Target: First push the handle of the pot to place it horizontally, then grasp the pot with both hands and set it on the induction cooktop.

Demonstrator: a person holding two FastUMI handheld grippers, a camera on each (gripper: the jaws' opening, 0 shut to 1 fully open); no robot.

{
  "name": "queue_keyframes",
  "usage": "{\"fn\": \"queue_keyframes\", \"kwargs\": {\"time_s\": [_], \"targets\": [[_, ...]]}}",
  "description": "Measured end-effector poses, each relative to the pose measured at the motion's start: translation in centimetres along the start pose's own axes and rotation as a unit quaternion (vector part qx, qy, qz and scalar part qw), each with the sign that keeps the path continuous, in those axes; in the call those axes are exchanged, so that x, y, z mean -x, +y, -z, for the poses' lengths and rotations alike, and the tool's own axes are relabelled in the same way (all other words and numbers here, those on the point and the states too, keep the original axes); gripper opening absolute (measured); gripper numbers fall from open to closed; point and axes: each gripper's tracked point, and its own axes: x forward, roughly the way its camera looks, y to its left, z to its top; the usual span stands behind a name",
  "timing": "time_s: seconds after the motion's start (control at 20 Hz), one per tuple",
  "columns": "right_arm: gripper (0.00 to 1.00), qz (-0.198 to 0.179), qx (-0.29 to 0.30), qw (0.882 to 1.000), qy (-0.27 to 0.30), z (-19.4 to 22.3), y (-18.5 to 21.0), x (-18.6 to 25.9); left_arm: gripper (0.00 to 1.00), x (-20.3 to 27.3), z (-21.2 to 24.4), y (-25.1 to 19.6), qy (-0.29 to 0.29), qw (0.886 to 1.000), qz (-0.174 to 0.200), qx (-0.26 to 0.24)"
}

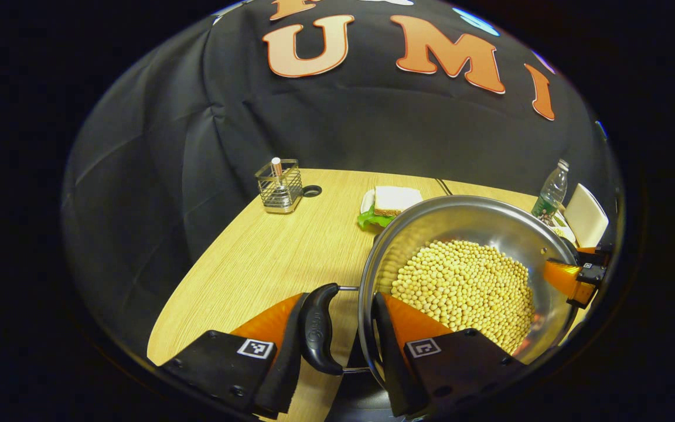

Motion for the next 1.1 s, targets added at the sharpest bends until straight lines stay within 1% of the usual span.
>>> {"fn": "queue_keyframes", "kwargs": {"time_s": [0.15, 0.2, 0.25, 0.3, 0.4, 0.45, 0.5, 0.55, 0.65, 0.75, 0.8, 0.9, 0.95, 1.0, 1.05, 1.1], "targets": [[0.79, -0.005, 0.008, 1.000, -0.023, -1.1, 0.2, 0.8, 0.70, 0.2, -0.2, 0.1, -0.010, 1.000, 0.002, 0.007], [0.82, -0.008, 0.009, 0.999, -0.039, -1.8, 0.1, 1.6, 0.74, 0.2, -0.3, 0.0, -0.016, 1.000, 0.002, 0.014], [0.85, -0.008, 0.009, 0.998, -0.060, -2.8, -0.2, 2.3, 0.75, 0.7, -0.8, 0.1, -0.026, 1.000, 0.000, 0.015], [0.85, -0.007, 0.010, 0.997, -0.080, -3.7, -0.5, 3.3, 0.76, 1.1, -1.6, 0.6, -0.042, 0.999, -0.007, 0.013], [0.87, -0.025, 0.002, 0.993, -0.111, -5.3, -0.3, 5.7, 0.74, 2.9, -3.9, 1.7, -0.079, 0.996, -0.033, 0.009], [0.88, -0.030, -0.003, 0.991, -0.131, -6.3, -0.4, 7.2, 0.87, 4.1, -5.2, 1.7, -0.098, 0.994, -0.036, 0.010], [0.89, -0.028, -0.003, 0.988, -0.152, -7.3, -1.0, 8.8, 0.83, 5.6, -6.2, 1.4, -0.115, 0.993, -0.034, 0.011], [0.90, -0.023, 0.000, 0.984, -0.175, -8.3, -1.6, 10.4, 0.83, 6.9, -7.5, 1.0, -0.136, 0.990, -0.032, 0.010], [0.91, -0.012, 0.010, 0.975, -0.223, -10.3, -2.7, 14.0, 0.84, 10.5, -9.9, 0.6, -0.179, 0.983, -0.030, 0.003], [0.92, -0.007, 0.021, 0.962, -0.271, -12.0, -3.7, 17.9, 0.85, 14.4, -12.4, 0.4, -0.227, 0.973, -0.032, 0.008], [0.92, -0.005, 0.023, 0.958, -0.285, -12.2, -4.3, 19.9, 0.88, 16.2, -13.7, 0.3, -0.252, 0.967, -0.029, 0.015], [0.94, 0.014, 0.023, 0.950, -0.310, -12.8, -6.6, 23.3, 1.00, 19.6, -15.5, -0.1, -0.286, 0.958, -0.021, 0.029], [0.95, 0.023, 0.023, 0.947, -0.320, -13.2, -7.5, 26.3, 0.99, 21.2, -16.3, -0.2, -0.300, 0.953, -0.015, 0.033], [0.95, 0.031, 0.023, 0.944, -0.328, -13.3, -8.6, 28.1, 0.99, 23.0, -17.2, -0.6, -0.315, 0.948, -0.005, 0.037], [0.95, 0.036, 0.022, 0.944, -0.328, -13.3, -9.7, 29.6, 0.99, 25.1, -18.1, -0.9, -0.327, 0.944, 0.004, 0.039], [0.95, 0.036, 0.018, 0.943, -0.331, -13.1, -10.6, 31.3, 0.99, 27.0, -18.9, -0.8, -0.341, 0.939, 0.006, 0.042]]}}
